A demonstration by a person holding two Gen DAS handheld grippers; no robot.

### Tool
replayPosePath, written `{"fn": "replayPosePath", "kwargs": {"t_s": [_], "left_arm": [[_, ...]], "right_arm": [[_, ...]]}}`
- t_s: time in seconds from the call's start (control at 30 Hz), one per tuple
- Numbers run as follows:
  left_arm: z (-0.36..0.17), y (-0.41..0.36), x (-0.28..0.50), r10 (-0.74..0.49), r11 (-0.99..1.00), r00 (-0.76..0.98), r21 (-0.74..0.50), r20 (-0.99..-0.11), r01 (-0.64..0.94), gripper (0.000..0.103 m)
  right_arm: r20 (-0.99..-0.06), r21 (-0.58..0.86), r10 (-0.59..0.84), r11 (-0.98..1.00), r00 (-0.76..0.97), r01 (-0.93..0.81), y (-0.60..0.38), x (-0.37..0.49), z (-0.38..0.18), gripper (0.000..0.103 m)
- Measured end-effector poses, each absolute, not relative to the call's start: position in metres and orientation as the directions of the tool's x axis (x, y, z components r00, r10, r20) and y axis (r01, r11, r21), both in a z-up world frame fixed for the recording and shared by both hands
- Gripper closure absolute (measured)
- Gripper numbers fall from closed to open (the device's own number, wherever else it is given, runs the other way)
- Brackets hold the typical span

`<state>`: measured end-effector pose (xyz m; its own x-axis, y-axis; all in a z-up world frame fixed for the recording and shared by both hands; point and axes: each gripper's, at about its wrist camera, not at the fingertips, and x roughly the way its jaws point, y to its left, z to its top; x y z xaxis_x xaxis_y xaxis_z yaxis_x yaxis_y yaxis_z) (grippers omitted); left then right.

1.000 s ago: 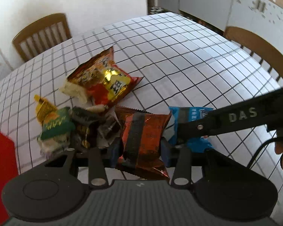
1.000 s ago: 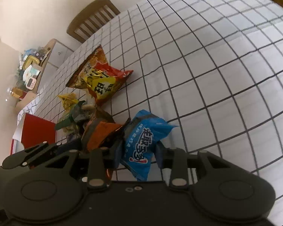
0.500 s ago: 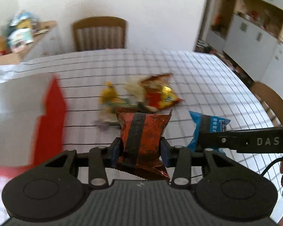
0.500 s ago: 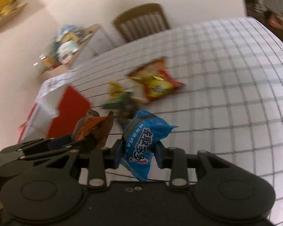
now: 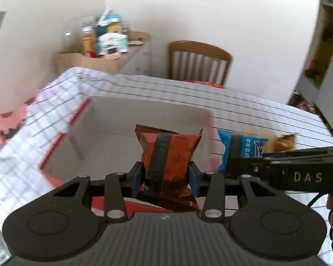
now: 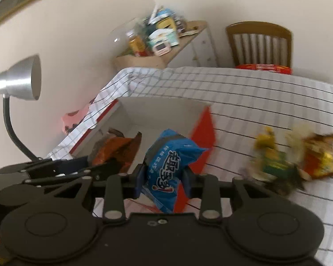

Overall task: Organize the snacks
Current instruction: 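Carry the brown-orange snack with the left tool while the right tool carries the blue packet to the box, then open the left tool over the box while the right tool releases the blue packet inside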

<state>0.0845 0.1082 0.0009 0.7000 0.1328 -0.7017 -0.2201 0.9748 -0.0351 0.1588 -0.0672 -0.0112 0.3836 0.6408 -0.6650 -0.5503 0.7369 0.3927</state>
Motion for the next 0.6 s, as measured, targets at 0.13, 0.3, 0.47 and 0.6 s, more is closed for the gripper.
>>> {"fn": "replayPosePath", "kwargs": {"t_s": [0.13, 0.3, 0.47, 0.6], "left_arm": [[-0.007, 0.144, 0.085, 0.161, 0.966, 0.680, -0.025, -0.715, -0.256, 0.061], [-0.023, 0.167, 0.086, 0.170, 0.961, 0.645, -0.019, -0.745, -0.275, 0.061], [-0.037, 0.175, 0.100, 0.162, 0.966, 0.613, -0.002, -0.774, -0.258, 0.061], [-0.041, 0.177, 0.109, 0.161, 0.966, 0.594, 0.003, -0.788, -0.258, 0.061]], "right_arm": [[-0.687, 0.369, 0.626, 0.738, 0.370, -0.565, -0.030, 0.160, -0.018, 0.069], [-0.725, 0.316, 0.584, 0.752, 0.364, -0.578, 0.001, 0.167, -0.033, 0.069], [-0.765, 0.260, 0.529, 0.775, 0.367, -0.575, 0.017, 0.170, -0.050, 0.068], [-0.770, 0.258, 0.519, 0.785, 0.371, -0.563, 0.016, 0.171, -0.052, 0.065]]}}
